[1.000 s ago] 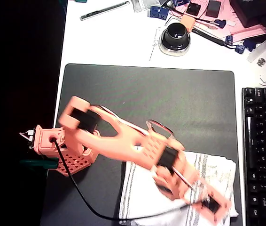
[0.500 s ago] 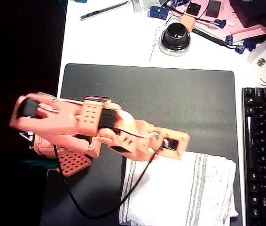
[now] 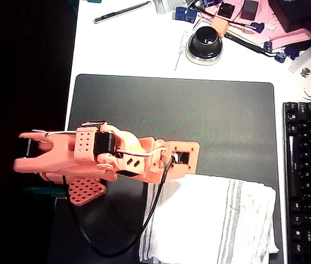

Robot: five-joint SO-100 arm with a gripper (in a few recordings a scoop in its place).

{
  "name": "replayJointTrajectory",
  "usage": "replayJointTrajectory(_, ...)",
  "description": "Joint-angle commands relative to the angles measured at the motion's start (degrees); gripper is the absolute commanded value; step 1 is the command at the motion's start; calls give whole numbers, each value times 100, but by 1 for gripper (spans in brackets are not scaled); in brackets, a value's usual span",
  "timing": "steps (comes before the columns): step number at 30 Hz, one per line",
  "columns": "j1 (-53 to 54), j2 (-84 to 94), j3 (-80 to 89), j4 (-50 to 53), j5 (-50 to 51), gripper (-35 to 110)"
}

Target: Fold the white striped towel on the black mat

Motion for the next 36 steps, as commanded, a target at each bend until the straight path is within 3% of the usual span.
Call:
replayJointTrajectory(1, -35, 255, 123, 404, -88, 0)
replayJointTrajectory(16, -132, 299, 123, 2355, -185, 1)
replayJointTrajectory(36, -79, 299, 123, 2382, -176, 1)
